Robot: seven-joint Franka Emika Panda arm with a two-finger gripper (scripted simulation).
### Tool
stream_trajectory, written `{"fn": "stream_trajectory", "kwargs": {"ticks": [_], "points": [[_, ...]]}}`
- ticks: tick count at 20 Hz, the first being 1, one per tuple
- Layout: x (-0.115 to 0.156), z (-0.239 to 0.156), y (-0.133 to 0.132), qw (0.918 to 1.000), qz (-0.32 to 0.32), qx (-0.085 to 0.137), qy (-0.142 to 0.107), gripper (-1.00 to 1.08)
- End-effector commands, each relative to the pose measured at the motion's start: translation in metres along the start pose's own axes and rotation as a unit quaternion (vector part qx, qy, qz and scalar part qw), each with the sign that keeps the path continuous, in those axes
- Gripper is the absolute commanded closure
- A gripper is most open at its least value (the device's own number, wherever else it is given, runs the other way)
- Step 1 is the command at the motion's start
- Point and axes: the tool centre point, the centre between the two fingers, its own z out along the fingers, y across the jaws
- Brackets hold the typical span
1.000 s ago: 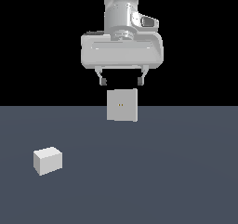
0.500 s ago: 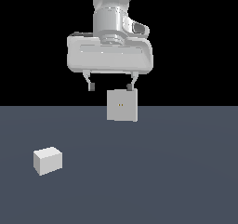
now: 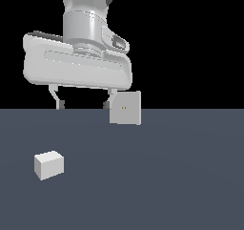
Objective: Plug the charger into the wall socket.
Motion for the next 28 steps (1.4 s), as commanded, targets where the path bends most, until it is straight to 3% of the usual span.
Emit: {"fn": "stream_trajectory", "kwargs": {"ticks": [1, 13, 28], "points": [[-0.007, 0.010, -0.018, 0.9989, -0.047, 0.001, 0.002, -0.92], [-0.036, 0.040, -0.061, 0.9845, -0.175, 0.005, 0.008, -0.92], [-0.039, 0.056, -0.063, 0.9830, -0.183, 0.005, 0.008, -0.92]]}}
